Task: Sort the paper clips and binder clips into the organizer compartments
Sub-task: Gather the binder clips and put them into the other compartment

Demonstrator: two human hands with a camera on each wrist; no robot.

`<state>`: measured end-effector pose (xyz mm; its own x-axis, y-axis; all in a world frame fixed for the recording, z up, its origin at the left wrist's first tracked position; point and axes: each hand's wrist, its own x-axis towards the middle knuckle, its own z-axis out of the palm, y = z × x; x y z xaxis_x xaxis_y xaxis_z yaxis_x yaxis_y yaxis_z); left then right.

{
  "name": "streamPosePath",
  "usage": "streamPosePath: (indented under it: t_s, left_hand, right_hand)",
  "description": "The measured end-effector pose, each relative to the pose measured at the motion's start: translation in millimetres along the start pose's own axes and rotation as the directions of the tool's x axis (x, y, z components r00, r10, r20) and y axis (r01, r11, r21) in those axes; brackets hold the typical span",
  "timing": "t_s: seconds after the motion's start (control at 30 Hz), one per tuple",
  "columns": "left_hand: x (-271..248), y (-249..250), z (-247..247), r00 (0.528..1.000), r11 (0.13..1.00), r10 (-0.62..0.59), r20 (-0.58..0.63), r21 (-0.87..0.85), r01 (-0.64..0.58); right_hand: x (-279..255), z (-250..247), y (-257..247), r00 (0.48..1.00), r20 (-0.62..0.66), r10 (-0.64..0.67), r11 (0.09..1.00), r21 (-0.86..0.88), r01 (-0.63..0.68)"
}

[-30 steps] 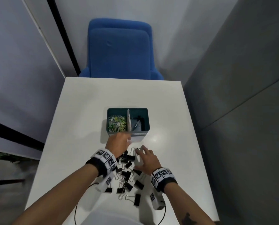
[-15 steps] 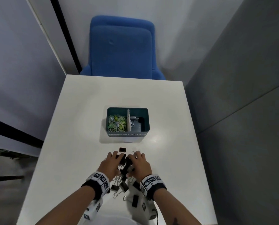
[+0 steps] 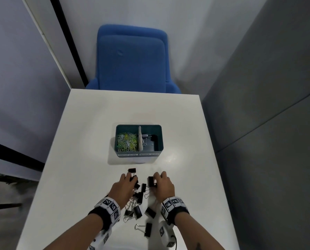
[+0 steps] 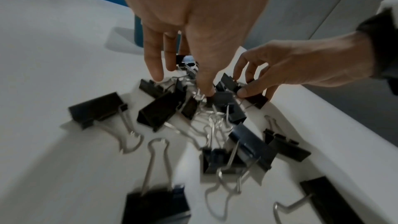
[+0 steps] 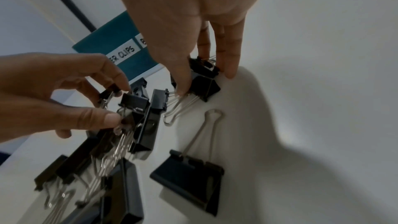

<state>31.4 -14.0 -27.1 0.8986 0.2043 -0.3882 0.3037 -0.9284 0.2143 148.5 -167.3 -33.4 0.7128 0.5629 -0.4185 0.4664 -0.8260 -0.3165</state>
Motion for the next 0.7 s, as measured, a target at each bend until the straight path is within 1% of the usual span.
streamPosePath:
  t_s: [0.1, 0.23, 0.37, 0.4, 0.47, 0.53, 0.63, 0.67, 0.7]
  left_hand:
    - [3.9, 9.0, -21.8, 0.993, 0.998, 0.042, -0.111, -0.035, -0.046]
    - [20.6, 28.7, -71.1, 0.963, 0.985, 0.098, -0.25, -0.111, -0.129]
    - [57.4, 42.9, -121.6, 0.937, 0.98, 0.056, -0.344, -0.162, -0.118]
    - [66.4, 43.5, -131.7, 0.934, 0.977, 0.038, -0.356, -0.184, -0.11]
    - [80.4, 40.9, -145.5, 0.94, 0.971, 0.004, -0.341, -0.223, -0.085]
    - [83.2, 36.2, -148.8, 0.934, 0.967, -0.028, -0.357, -0.246, -0.066]
    - [68.6, 29.1, -132.0, 0.88, 0.949, -0.048, -0.472, -0.296, -0.107]
    - [62.2, 25.8, -122.3, 0.877, 0.948, -0.051, -0.478, -0.298, -0.107]
    - [55.0, 21.2, -110.6, 0.886, 0.949, -0.057, -0.46, -0.3, -0.095]
  right_hand:
    - [0.2, -3.7, 5.5, 0.998, -0.047, 0.044, 0.99, 0.138, -0.038]
    - [-3.0, -4.1, 14.1, 0.989, -0.105, 0.105, 0.942, 0.33, -0.065]
    - [-5.6, -16.2, 17.9, 0.988, -0.14, 0.069, 0.94, 0.34, -0.017]
    - [-5.2, -23.3, 16.4, 0.988, -0.146, 0.056, 0.94, 0.342, -0.003]
    - [-2.7, -40.9, 11.7, 0.983, -0.183, 0.029, 0.929, 0.367, 0.041]
    - [4.8, -62.9, 3.2, 0.967, -0.255, -0.004, 0.916, 0.387, 0.106]
    - [22.9, -96.6, -14.8, 0.92, -0.388, -0.05, 0.891, 0.399, 0.217]
    - [29.0, -105.2, -21.1, 0.904, -0.423, -0.07, 0.879, 0.403, 0.256]
    - [33.8, -112.4, -26.9, 0.893, -0.44, -0.091, 0.866, 0.408, 0.289]
